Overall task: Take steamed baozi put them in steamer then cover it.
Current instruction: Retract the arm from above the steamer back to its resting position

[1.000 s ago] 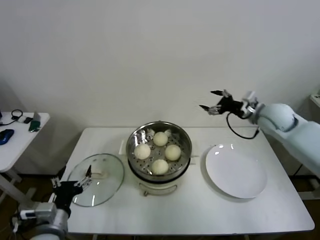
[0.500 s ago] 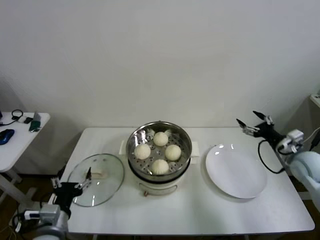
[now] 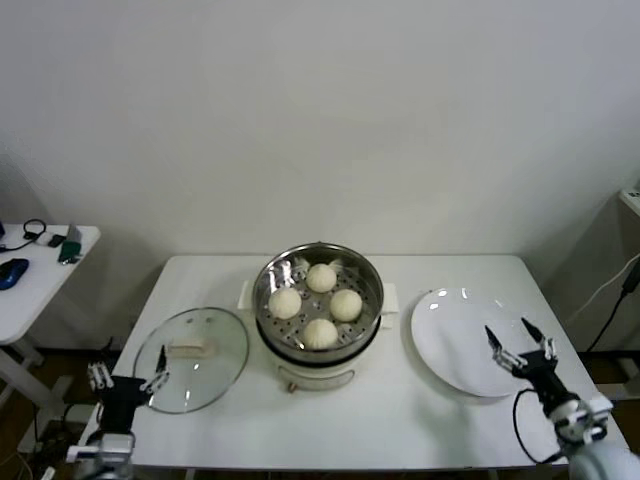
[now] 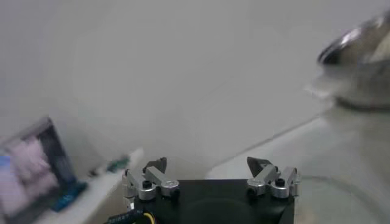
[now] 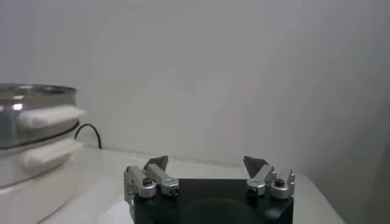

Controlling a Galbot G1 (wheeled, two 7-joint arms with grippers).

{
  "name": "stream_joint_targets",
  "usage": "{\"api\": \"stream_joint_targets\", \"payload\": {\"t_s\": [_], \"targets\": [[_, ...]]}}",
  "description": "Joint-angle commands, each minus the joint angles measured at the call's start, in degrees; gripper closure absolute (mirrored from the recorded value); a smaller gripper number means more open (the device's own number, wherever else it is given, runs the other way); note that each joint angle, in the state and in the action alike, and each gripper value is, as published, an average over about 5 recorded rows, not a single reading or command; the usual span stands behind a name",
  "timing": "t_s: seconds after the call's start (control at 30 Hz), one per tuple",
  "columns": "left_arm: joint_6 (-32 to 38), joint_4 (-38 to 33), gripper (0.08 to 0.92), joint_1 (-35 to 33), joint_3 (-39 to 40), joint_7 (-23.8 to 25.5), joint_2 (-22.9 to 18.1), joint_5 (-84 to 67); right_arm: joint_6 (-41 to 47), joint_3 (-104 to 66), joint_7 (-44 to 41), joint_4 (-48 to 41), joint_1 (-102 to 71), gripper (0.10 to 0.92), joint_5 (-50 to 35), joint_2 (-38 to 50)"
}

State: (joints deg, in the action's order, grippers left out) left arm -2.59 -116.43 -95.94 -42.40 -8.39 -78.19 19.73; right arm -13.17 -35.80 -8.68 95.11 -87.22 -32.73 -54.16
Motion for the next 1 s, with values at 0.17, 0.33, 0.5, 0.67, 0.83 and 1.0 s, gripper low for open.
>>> {"api": "stream_joint_targets", "payload": {"t_s": [0.17,0.33,0.5,0.67,0.83,1.0], "targets": [[12.17,19.05,0.177,3.92,2.39,-17.65,-1.38,48.77,-5.8,1.39,3.94,1.33,-6.99,0.203,7.65,-11.73],[11.31,23.03,0.177,7.57,3.03,-17.12,-1.23,51.88,-5.04,2.1,3.62,3.11,-7.32,0.203,6.59,-11.87],[11.85,27.64,0.177,11.12,3.35,-17.06,-0.71,53.97,-5.13,2.29,3.51,3.51,-7.8,0.203,6.64,-12.04],[11.61,31.16,0.177,13.95,3.36,-17.04,-0.4,56.34,-5.63,2.01,3.49,3.64,-8.47,0.203,7.01,-12.17],[11.69,35.18,0.177,16.79,3.32,-16.85,0.12,57.94,-6.08,1.74,3.44,3.73,-8.89,0.203,7.0,-12.35],[11.38,37.17,0.177,18.87,3.48,-16.31,1.0,58.24,-6.26,1.67,3.62,3.77,-9.33,0.203,7.43,-13.0]]}}
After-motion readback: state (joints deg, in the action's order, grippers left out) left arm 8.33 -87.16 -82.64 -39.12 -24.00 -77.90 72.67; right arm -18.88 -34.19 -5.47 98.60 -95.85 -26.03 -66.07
